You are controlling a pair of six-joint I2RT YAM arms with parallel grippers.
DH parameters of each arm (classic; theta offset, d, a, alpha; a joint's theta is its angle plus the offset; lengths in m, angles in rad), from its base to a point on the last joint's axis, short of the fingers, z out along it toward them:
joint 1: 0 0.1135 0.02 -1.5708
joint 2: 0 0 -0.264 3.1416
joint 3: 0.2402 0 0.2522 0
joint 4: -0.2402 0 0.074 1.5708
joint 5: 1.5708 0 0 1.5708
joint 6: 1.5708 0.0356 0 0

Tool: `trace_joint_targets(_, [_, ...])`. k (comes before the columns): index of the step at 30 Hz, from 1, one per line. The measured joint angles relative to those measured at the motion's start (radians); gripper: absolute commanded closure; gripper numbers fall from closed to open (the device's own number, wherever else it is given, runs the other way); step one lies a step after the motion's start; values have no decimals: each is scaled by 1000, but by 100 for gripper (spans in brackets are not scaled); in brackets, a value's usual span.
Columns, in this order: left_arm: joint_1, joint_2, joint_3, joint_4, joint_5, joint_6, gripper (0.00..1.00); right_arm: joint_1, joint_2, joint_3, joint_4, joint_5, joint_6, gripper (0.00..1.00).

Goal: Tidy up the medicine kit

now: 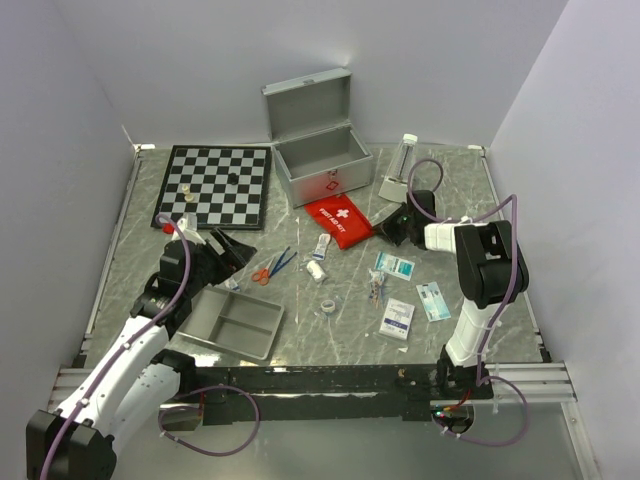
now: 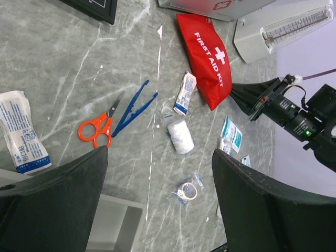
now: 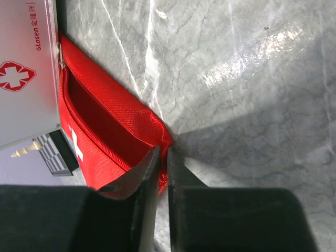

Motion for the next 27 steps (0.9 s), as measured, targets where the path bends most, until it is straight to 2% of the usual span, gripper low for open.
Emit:
trace_joint_targets(2, [0,0,-1,0,0,-3,15,0,-1,-5,8,0,-8,100])
trace_joint_targets(9, [0,-11,-2,-1,-2,-10,15,0,-62,-64,21,14,-56,100])
trace_joint_targets(14, [0,-19,-1,-4,-7,-10,15,12,-288,-163,-49,74,-113,100])
trace_joint_targets(20, [0,-19,5,-16,-11,-8,15,98,-600,-152,-136,169,-218,100])
trace_joint_targets(23, [0,-19,12,-16,-17,-8,15,146,-676,-146,-187,189,-276,100])
trace_joint_targets(27, [0,-17,31,-18,-37,0,14,216,-680,-102,-282,170,-410,100])
